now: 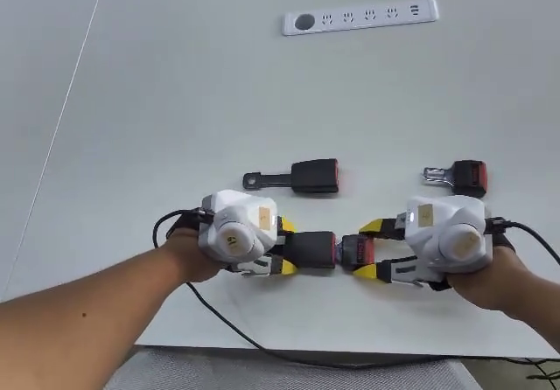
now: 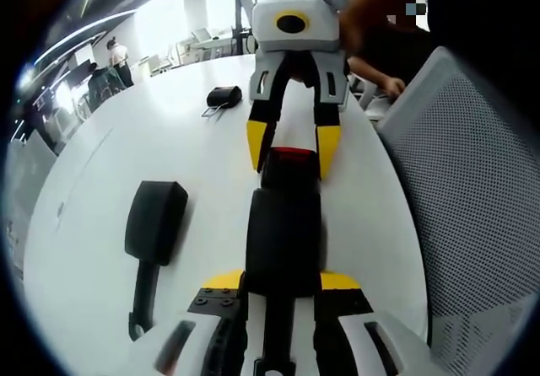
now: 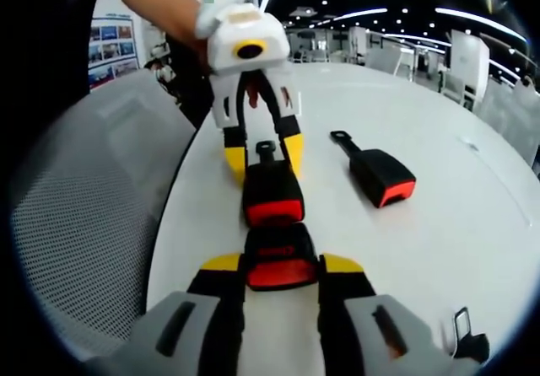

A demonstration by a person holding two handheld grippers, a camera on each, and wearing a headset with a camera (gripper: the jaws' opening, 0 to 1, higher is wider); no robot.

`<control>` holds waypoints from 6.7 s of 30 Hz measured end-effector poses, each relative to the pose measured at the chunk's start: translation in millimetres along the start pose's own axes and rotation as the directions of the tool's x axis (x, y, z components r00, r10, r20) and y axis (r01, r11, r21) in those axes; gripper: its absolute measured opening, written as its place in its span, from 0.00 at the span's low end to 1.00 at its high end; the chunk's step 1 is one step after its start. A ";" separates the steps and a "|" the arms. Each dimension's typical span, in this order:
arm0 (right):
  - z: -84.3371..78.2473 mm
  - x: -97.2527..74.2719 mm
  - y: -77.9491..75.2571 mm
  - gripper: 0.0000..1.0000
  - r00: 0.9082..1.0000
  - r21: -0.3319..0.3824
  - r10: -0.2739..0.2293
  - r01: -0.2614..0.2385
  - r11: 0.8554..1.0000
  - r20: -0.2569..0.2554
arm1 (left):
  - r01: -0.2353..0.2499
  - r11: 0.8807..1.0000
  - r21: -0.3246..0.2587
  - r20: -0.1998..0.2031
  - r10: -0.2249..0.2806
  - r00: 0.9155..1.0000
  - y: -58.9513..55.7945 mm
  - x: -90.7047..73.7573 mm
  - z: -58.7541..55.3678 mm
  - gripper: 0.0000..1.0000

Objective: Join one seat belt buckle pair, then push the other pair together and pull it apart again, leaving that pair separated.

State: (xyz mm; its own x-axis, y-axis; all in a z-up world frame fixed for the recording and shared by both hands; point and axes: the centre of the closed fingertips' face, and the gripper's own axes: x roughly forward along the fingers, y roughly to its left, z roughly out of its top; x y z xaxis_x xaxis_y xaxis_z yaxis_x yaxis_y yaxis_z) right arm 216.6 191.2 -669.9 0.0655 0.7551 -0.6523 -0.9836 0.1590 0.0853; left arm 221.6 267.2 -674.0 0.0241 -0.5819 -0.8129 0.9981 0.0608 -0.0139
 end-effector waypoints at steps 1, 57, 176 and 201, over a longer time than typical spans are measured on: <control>0.0 0.0 0.2 0.31 1.000 -0.001 0.000 0.000 1.000 0.001 | 0.004 1.000 -0.007 0.004 -0.004 1.000 0.6 -0.4 -0.1 0.30; 21.7 -59.6 -30.9 0.70 0.981 0.069 -0.169 0.163 0.984 0.096 | -0.115 0.975 -0.191 0.038 0.124 0.992 28.5 -41.3 37.5 0.91; -42.8 -72.3 -124.3 0.33 1.000 0.060 -0.016 0.015 0.998 0.013 | -0.059 0.997 -0.048 0.023 0.061 0.998 116.0 8.0 24.6 0.34; -4.5 -26.7 -126.3 0.33 1.000 0.046 -0.010 0.010 0.999 -0.010 | -0.056 0.998 -0.036 -0.006 0.056 0.998 114.5 9.0 26.1 0.34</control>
State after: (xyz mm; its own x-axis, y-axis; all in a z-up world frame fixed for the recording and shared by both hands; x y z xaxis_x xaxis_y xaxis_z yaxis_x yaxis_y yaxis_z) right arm 338.3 148.1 -666.7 0.0735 0.7473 -0.6604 -0.9740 0.1960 0.1133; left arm 337.6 247.7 -667.7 0.0797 -0.5724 -0.8161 0.9924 0.1224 0.0111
